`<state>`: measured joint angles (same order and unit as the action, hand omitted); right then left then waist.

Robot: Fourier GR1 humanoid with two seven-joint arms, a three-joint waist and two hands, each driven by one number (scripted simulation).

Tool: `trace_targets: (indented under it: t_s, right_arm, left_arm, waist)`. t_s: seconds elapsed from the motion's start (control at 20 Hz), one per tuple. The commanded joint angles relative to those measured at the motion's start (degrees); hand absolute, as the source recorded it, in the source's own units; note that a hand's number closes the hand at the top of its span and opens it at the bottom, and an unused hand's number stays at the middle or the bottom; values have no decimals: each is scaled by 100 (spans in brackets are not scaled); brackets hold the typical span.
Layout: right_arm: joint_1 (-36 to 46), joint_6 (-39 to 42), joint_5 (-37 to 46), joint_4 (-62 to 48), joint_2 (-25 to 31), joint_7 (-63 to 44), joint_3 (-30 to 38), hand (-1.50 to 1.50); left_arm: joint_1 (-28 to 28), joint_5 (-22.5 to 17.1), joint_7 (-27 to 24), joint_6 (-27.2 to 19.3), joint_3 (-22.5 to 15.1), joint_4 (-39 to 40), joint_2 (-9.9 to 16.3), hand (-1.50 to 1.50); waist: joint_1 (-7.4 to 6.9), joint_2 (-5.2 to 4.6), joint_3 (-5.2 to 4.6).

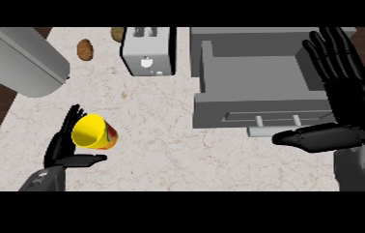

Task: Pick up the cup, place it into the drawer and close the drawer

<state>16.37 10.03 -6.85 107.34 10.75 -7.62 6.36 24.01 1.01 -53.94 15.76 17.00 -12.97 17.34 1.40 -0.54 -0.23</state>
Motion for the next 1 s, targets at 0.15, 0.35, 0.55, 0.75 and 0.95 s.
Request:
trace_targets:
  t_s: [0.15,0.35,0.55,0.75,0.95]
  right_arm:
    - [46,32,-39,82,99,-174,61,-150]
    - [-188,-1,-30,194,-56,6,-2,-150]
    - [91,-30,87,-131,-44,18,-48,-150]
    - [129,-62,32,5,-8,-144,1,-150]
    - [-95,79,-32,-84,81,15,117,-150]
  left_arm:
    - [194,112,-596,210,-42,260,-93,-150]
    - [378,86,-543,253,0,302,-102,-150]
    - [426,93,-406,828,-51,370,-83,-150]
    - [321,2,-613,1492,-53,225,-192,150]
    - [432,108,-1147,136,-69,-172,-449,150]
  waist:
    - [8,1,-1]
    - [52,-7,-3]
    - [38,-34,-9]
    - [15,-17,-10]
    - [42,-11,-3]
